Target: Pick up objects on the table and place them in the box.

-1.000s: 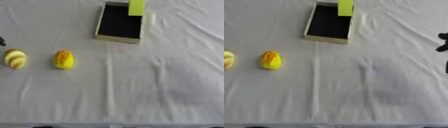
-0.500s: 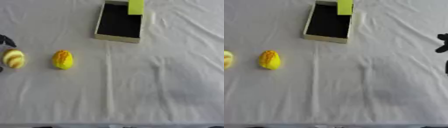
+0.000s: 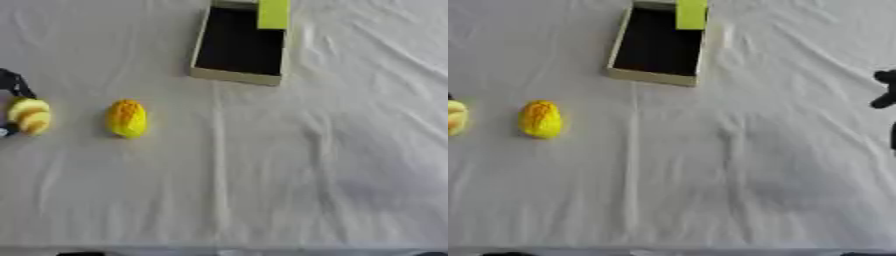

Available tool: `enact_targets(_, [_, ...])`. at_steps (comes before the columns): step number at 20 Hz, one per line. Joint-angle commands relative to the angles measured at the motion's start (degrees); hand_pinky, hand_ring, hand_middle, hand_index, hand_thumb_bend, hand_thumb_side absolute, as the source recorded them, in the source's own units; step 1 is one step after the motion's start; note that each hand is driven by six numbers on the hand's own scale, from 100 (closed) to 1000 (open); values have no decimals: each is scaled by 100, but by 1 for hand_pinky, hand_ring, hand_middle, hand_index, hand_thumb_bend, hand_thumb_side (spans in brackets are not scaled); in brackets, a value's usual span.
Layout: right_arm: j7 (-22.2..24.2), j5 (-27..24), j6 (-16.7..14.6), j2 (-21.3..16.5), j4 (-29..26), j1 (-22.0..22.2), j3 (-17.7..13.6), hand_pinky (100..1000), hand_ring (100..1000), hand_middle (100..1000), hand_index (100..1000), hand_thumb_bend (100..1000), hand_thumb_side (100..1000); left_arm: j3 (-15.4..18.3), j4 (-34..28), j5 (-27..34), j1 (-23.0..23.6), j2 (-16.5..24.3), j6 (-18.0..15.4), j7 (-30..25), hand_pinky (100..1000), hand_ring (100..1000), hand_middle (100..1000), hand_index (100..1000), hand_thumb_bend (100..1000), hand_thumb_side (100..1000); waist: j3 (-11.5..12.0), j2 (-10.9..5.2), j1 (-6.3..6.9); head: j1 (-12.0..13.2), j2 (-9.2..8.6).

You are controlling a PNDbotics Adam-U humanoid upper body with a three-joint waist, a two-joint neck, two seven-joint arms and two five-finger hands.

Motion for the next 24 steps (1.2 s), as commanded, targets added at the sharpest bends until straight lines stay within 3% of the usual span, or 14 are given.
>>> enact_targets(1, [-1,-23,32,-50,-107,-4,-29,1000,865,570,771,100,470,63,6,-216,-116,121,51,540,580,537,456,544,309,100,-6,-92,1,5,-15])
enact_targets(3, [-3,-22,36,-44,-107,6,-34,1000,865,569,771,100,470,85,-60,-253,-91,116,41,915,542,497,390,470,270,100,-11,-94,0,-1,-12])
enact_targets(7, [-28,-5,16,-37,-107,41,-55,1000,863,568,772,100,470,197,-734,-105,-27,228,2,1313,535,486,392,464,265,100,-2,-101,-5,-32,-10])
enact_targets(13, [-99,2,-35,-73,-107,93,-69,1000,862,568,772,100,470,183,-1832,318,-582,83,97,1012,543,487,404,477,265,100,74,-174,-10,-80,41])
enact_targets(20, [-78,-62,-8,-107,-107,111,-47,1000,862,567,772,100,470,-165,-1976,621,-1685,-878,8,221,542,490,412,485,225,100,104,-255,-6,-162,61])
enact_targets(24, [-55,-121,-8,-125,-107,77,-29,1000,861,567,772,100,470,-190,-1721,519,-2319,-1840,47,-14,539,486,414,488,179,100,72,-278,-20,-161,62])
